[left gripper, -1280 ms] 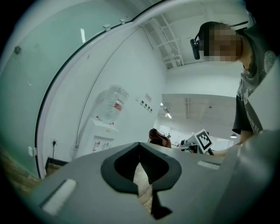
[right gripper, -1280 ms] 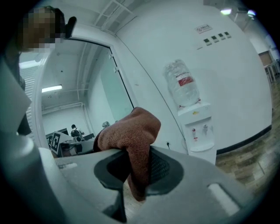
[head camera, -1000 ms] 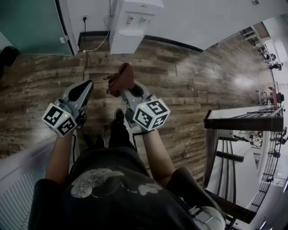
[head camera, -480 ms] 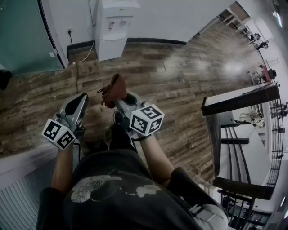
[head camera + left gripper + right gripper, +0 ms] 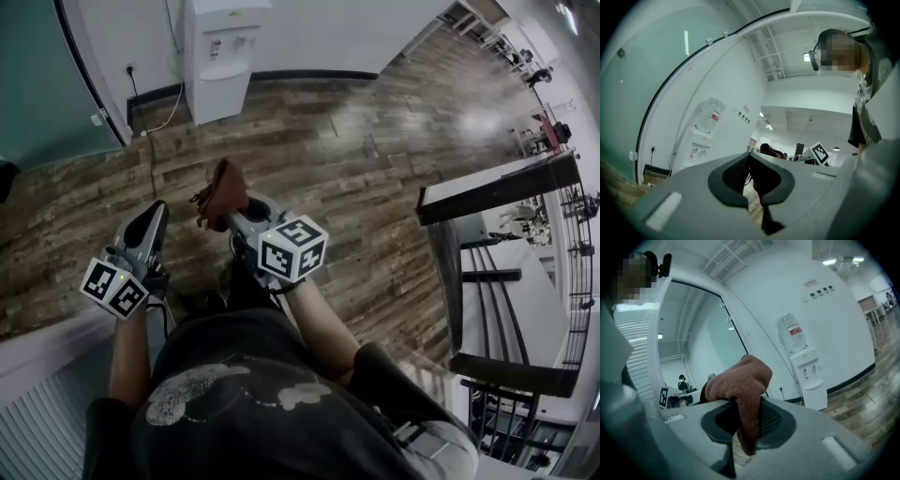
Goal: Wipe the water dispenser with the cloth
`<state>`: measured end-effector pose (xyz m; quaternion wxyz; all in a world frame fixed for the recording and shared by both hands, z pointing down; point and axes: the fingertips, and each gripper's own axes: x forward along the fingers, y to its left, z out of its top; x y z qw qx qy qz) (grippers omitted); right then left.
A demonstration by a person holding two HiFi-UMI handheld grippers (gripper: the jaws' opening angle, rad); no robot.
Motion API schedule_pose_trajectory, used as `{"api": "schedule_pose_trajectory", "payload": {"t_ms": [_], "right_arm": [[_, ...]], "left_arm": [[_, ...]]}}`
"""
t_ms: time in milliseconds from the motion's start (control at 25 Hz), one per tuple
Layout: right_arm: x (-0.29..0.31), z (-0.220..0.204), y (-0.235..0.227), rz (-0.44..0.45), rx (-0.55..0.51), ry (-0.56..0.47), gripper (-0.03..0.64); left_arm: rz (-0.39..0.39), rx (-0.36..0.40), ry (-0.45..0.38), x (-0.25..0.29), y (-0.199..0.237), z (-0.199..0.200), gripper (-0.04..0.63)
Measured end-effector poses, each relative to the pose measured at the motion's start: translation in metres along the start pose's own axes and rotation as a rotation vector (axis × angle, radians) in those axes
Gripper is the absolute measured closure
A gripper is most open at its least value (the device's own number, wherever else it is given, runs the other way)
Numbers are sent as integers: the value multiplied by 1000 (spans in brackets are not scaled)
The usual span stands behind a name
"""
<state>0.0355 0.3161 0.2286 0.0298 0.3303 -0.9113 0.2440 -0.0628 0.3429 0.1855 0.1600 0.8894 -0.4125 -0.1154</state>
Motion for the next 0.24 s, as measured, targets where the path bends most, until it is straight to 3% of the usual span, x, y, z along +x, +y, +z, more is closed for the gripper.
{"api": "schedule_pose_trajectory", "payload": {"t_ms": [240], "right_arm": [[2,3,-10,11,-13,26,561]], "left_arm": [[10,0,1,14,4,1,586]]}}
